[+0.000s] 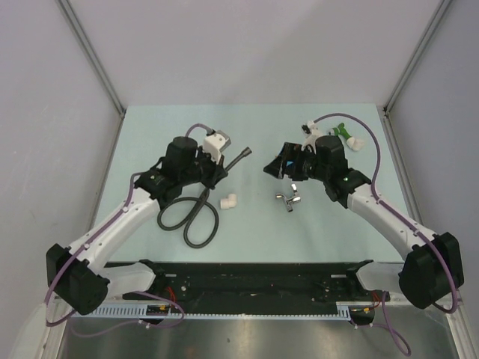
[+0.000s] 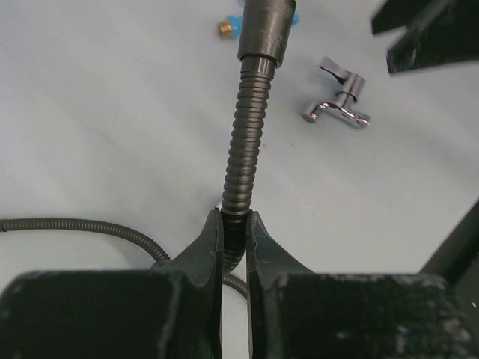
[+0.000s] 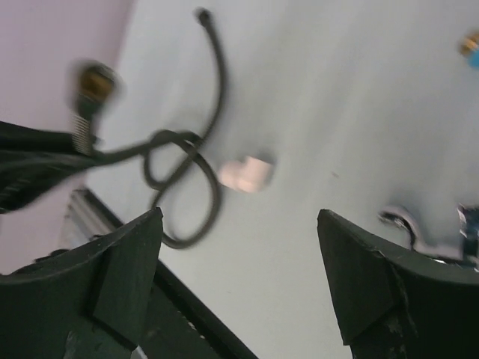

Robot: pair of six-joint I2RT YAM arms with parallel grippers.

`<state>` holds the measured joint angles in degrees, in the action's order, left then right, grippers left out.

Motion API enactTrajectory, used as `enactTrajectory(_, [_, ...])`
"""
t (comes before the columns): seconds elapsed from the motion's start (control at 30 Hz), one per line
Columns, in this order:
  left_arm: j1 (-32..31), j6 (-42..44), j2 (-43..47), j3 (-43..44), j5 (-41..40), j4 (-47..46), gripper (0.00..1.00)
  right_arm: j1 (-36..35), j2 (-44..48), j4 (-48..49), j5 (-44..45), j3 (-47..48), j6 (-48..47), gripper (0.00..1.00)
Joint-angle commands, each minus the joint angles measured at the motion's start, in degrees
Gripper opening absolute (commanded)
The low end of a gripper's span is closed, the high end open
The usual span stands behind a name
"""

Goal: Install the water faucets

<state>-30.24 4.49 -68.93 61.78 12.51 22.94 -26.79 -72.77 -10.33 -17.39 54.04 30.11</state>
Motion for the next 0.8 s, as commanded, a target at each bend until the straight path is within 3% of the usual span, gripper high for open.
enactTrajectory(0.0, [-3.59, 1.75, 5.11, -3.24, 2.87, -2.37, 0.0, -0.55, 2.28, 17.67, -14.14, 2.82, 4.16, 0.89])
enactTrajectory(0.23, [-8.78, 1.57, 8.98, -6.14, 3.22, -2.2, 0.0, -1.16, -0.96, 26.14, -20.84, 3.35, 11.02, 0.91])
enactTrajectory(0.43, [-8.87, 1.31, 9.86, -6.58, 1.11, -1.49, 0.0, -2.57, -3.77, 28.96, -25.24, 3.35, 13.31, 0.86])
enactTrajectory(0.63, [-8.96, 1.13, 9.95, -6.67, 0.59, -1.32, 0.0, -3.01, -5.8, 28.96, -27.88, 3.26, 14.45, 0.7])
enactTrajectory(0.77, [-8.87, 1.13, 10.65, -6.85, 0.67, -1.32, 0.0, -3.1, -5.28, 27.03, -27.27, 3.26, 13.84, 0.48])
